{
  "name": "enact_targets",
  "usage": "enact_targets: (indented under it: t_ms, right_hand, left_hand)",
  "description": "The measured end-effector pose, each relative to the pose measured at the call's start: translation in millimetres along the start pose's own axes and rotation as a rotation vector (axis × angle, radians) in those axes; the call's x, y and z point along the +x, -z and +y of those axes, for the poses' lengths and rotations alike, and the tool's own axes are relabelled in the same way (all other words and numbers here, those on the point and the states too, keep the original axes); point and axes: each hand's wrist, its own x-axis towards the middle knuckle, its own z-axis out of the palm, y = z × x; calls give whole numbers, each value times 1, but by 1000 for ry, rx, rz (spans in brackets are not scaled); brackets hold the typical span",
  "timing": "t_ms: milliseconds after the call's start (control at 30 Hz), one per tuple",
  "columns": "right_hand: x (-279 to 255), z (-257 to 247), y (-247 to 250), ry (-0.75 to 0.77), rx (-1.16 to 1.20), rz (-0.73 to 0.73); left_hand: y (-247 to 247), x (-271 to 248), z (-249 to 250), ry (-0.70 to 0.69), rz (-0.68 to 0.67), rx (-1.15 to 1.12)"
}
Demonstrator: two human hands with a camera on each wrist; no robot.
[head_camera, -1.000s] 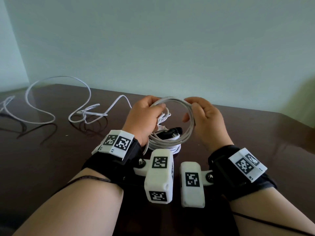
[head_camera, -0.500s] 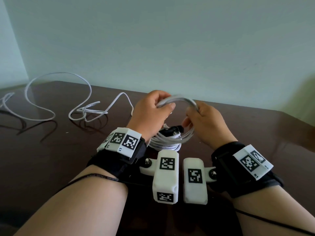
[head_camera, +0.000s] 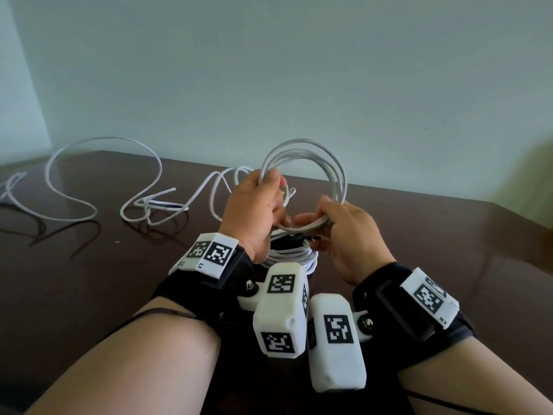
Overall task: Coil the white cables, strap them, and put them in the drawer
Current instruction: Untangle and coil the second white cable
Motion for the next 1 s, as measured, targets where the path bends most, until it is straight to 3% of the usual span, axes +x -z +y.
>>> enact_targets:
  t_ms: [200,333,433,533,600,767,1000]
  right_hand:
    - [4,1,6,102,-605,15]
    - [7,-2,13,212,-631,99]
    - [9,0,16,204,-639,36]
    - [9,3,16,126,-529,-99]
    - [9,2,16,69,-376,-132]
    - [8,0,8,-10,118,-48]
    - [6,-2,2,-34,545,33]
  left_hand:
    - [0,2,1,-5,135,86]
    - [1,2,1,19,135,131]
    - [1,-1,3,27,51,107]
    - [2,-2,6,28,-48,12]
    - [4,0,5,28,-42,-49]
    - [3,4,-3,14,16,-127]
    - [-2,1,-8,50,-130,-59]
